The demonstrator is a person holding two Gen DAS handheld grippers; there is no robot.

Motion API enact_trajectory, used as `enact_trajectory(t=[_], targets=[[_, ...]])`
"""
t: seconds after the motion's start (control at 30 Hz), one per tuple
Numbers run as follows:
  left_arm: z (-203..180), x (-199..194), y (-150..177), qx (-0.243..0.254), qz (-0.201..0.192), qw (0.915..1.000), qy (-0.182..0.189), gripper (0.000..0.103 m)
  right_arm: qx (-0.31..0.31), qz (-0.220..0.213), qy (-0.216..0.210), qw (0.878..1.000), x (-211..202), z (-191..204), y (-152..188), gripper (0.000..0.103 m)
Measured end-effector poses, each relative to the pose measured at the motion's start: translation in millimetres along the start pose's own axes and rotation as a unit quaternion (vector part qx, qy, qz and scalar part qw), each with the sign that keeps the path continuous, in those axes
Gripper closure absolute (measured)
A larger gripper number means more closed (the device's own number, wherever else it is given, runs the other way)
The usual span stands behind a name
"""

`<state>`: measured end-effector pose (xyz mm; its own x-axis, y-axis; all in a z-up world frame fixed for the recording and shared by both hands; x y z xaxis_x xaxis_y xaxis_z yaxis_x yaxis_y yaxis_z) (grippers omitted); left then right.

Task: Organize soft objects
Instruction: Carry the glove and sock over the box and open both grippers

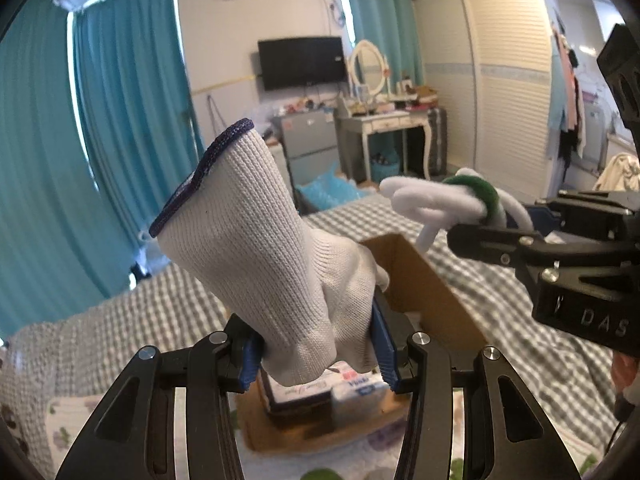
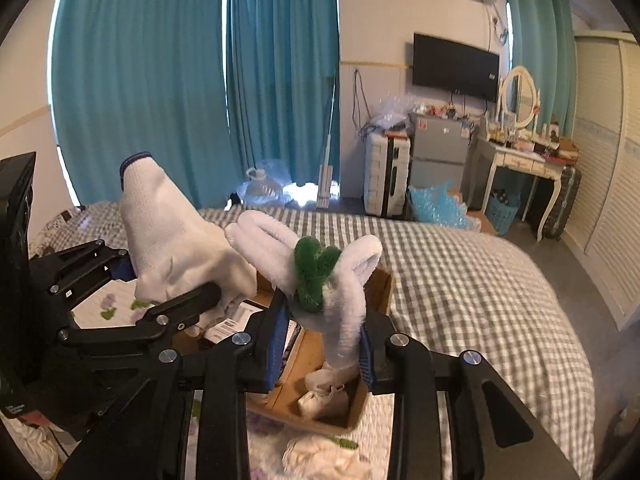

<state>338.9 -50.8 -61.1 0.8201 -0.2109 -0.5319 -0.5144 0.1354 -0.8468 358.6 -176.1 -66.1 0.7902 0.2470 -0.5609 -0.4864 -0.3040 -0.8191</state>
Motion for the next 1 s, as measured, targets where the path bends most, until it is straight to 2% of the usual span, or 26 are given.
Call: enact_trajectory(t=[0.17,0.27,0.33,0.37,0.4,0.43,0.47,0.53,0.77,1.0], targets=[[9.2,33.7,8.9,-0.020,0.020,0.9995,0.011,0.052,0.006,0.020,-0.012,1.000,47.1,-2.9,12.1,0.073],[9.9,43.8,14.9,-0.011,0.029,0.9994,-0.016,0.045,0.007,0.026,-0.014,1.000,68.4,-4.3,16.5,0.073],[14.6,51.6,18.5,-0.008,0.035,0.9988,-0.035,0.045,0.007,0.031,-0.012,0.999,77.9,-6.6,17.9,0.071],[16.7,54.9,19.9,-0.010,0.039,0.9983,-0.042,0.045,0.005,0.032,-0.011,0.999,81.0,-6.3,18.8,0.064],[17.5,56.2,20.8,-0.013,0.041,0.9980,-0.046,0.045,0.006,0.032,-0.010,0.999,81.6,-5.5,19.4,0.049],[19.2,57.7,20.7,-0.016,0.042,0.9978,-0.049,0.043,0.010,0.031,-0.009,0.999,81.4,-6.1,20.8,0.039],[19.9,57.4,19.8,-0.019,0.041,0.9978,-0.048,0.032,0.015,0.030,-0.008,0.999,80.8,-8.0,21.3,0.026],[22.2,52.9,16.8,-0.024,0.036,0.9976,-0.054,0.025,0.025,0.023,-0.002,0.999,74.9,-13.3,21.3,0.025],[14.4,18.3,-7.2,-0.007,0.016,0.9977,-0.065,0.025,0.034,0.004,0.018,0.999,27.4,-22.5,2.9,0.021],[-0.4,-66.7,-57.8,-0.014,-0.034,0.9968,-0.071,0.025,0.032,-0.040,0.043,0.998,-71.7,-32.4,-34.3,0.017]])
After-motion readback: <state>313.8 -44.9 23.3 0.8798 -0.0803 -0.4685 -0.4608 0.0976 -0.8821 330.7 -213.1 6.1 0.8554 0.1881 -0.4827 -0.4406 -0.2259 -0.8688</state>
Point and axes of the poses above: each gripper's, at about its wrist camera, not at the fingertips, and x roughly the way its jaws point, z to its left, y to its underside, the point moved 4 cm from there along x, roughly the way its jaws point, and after that the axes turned 8 degrees about -x, right-handed, at the moved point
